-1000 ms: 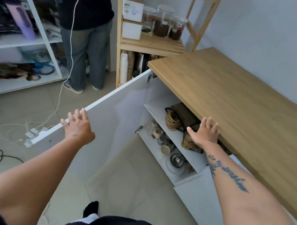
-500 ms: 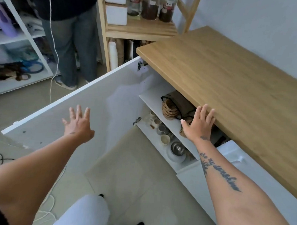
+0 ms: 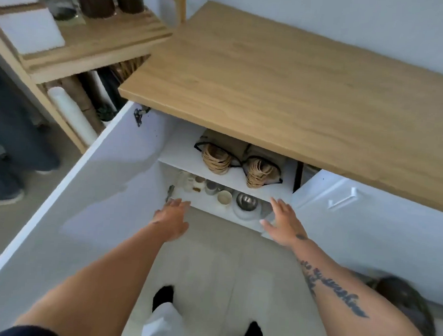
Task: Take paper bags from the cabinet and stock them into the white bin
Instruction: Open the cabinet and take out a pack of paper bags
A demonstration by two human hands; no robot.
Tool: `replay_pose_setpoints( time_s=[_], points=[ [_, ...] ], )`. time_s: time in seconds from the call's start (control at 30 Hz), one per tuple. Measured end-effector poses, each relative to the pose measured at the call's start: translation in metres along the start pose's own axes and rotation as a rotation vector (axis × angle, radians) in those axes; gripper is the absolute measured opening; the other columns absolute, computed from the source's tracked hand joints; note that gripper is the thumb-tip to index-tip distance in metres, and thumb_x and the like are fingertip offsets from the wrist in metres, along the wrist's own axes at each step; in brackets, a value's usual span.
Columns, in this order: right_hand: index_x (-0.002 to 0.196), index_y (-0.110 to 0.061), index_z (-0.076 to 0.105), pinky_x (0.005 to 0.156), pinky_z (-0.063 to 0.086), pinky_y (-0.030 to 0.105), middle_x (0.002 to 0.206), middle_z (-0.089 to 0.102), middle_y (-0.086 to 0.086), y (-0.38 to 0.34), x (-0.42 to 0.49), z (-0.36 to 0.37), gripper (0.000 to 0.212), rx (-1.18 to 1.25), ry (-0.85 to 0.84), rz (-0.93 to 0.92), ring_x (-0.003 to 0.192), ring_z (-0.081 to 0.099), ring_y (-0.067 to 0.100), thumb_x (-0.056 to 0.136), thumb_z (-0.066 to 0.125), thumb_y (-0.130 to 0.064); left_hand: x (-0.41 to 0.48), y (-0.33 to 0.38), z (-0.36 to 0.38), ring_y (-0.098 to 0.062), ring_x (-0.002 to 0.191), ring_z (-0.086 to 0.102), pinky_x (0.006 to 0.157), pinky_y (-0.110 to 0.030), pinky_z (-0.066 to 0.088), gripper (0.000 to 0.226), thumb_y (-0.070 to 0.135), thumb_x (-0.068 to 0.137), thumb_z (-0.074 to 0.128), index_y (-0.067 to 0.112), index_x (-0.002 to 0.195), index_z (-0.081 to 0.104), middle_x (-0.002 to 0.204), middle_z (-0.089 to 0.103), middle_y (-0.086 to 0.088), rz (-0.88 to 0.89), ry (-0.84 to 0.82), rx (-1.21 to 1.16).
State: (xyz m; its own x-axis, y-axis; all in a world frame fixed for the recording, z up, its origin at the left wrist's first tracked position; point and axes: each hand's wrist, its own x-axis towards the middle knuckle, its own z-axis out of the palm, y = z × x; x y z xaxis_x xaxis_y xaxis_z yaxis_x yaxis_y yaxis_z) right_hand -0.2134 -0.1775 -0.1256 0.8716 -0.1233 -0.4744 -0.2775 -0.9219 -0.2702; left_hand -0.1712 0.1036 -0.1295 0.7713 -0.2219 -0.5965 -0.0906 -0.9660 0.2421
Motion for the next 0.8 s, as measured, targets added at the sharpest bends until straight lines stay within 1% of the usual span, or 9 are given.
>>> replay_pose_setpoints(
  time_s=[0.07, 0.13, 0.27, 0.37, 0.57, 0.63, 0.7, 0.8],
  points=[
    [0.148, -0.026, 0.008, 0.113, 0.026, 0.046, 0.158, 0.004, 0.003, -0.01, -0.002, 0.011, 0.072, 0.048, -0.014, 0.056, 0.145, 0.005, 0.025, 0.091, 0.048, -0.042, 0.013, -0.013, -0.005, -0.026, 0.146, 0.012, 0.113, -0.044, 0.027, 0.066, 0.03, 0.094, 0.045, 0.018, 0.149, 0.012, 0.158, 0.011, -0.006, 0.033, -0.041, 0.05],
    [0.148, -0.029, 0.009, 0.113, 0.025, 0.047, 0.159, 0.003, 0.002, -0.019, -0.002, 0.017, 0.071, 0.102, -0.032, 0.1, 0.146, 0.003, 0.024, 0.09, 0.048, -0.043, 0.026, -0.021, -0.01, -0.028, 0.144, 0.016, 0.111, -0.044, 0.03, 0.067, 0.032, 0.094, 0.045, 0.018, 0.149, 0.011, 0.157, 0.013, -0.008, 0.058, -0.06, 0.087],
    [0.147, -0.033, 0.01, 0.112, 0.027, 0.046, 0.159, 0.001, 0.002, -0.019, 0.005, 0.018, 0.069, 0.124, -0.019, 0.139, 0.146, 0.004, 0.024, 0.091, 0.048, -0.043, 0.05, -0.008, -0.02, -0.029, 0.144, 0.016, 0.113, -0.042, 0.029, 0.067, 0.034, 0.094, 0.045, 0.019, 0.149, 0.01, 0.157, 0.013, -0.008, 0.114, -0.045, 0.104],
    [0.147, -0.032, 0.012, 0.11, 0.029, 0.043, 0.159, 0.003, 0.002, -0.008, 0.02, 0.021, 0.068, 0.161, 0.038, 0.141, 0.145, 0.009, 0.023, 0.091, 0.049, -0.041, 0.069, 0.008, -0.016, -0.027, 0.145, 0.014, 0.114, -0.042, 0.028, 0.065, 0.034, 0.095, 0.044, 0.022, 0.149, 0.011, 0.158, 0.012, -0.006, 0.153, 0.01, 0.061],
    [0.147, -0.032, 0.014, 0.107, 0.032, 0.037, 0.158, 0.005, 0.0, 0.026, 0.055, 0.049, 0.066, 0.193, 0.094, 0.089, 0.143, 0.015, 0.022, 0.091, 0.049, -0.041, 0.099, 0.023, 0.027, -0.025, 0.147, 0.006, 0.116, -0.041, 0.024, 0.065, 0.034, 0.096, 0.041, 0.026, 0.15, 0.004, 0.159, 0.004, -0.003, 0.166, -0.002, 0.037],
    [0.146, -0.034, 0.015, 0.107, 0.031, 0.035, 0.158, 0.006, -0.002, 0.039, 0.07, 0.057, 0.065, 0.232, 0.124, 0.077, 0.144, 0.015, 0.02, 0.091, 0.049, -0.04, 0.119, 0.031, 0.036, -0.025, 0.147, 0.009, 0.117, -0.041, 0.024, 0.065, 0.035, 0.096, 0.041, 0.025, 0.15, 0.005, 0.159, 0.007, -0.003, 0.167, 0.035, 0.01],
    [0.145, -0.037, 0.016, 0.109, 0.028, 0.035, 0.158, 0.007, -0.003, 0.052, 0.086, 0.062, 0.064, 0.316, 0.18, 0.064, 0.144, 0.014, 0.018, 0.091, 0.05, -0.039, 0.143, 0.041, 0.043, -0.025, 0.145, 0.014, 0.115, -0.042, 0.026, 0.064, 0.036, 0.096, 0.042, 0.024, 0.149, 0.009, 0.158, 0.013, -0.004, 0.194, 0.108, -0.035],
    [0.145, -0.037, 0.017, 0.109, 0.028, 0.034, 0.157, 0.01, -0.003, 0.072, 0.114, 0.066, 0.064, 0.368, 0.248, 0.039, 0.143, 0.019, 0.018, 0.09, 0.051, -0.038, 0.181, 0.057, 0.047, -0.023, 0.143, 0.019, 0.112, -0.042, 0.031, 0.062, 0.034, 0.095, 0.043, 0.024, 0.148, 0.013, 0.157, 0.016, -0.002, 0.243, 0.21, -0.086]
  ],
)
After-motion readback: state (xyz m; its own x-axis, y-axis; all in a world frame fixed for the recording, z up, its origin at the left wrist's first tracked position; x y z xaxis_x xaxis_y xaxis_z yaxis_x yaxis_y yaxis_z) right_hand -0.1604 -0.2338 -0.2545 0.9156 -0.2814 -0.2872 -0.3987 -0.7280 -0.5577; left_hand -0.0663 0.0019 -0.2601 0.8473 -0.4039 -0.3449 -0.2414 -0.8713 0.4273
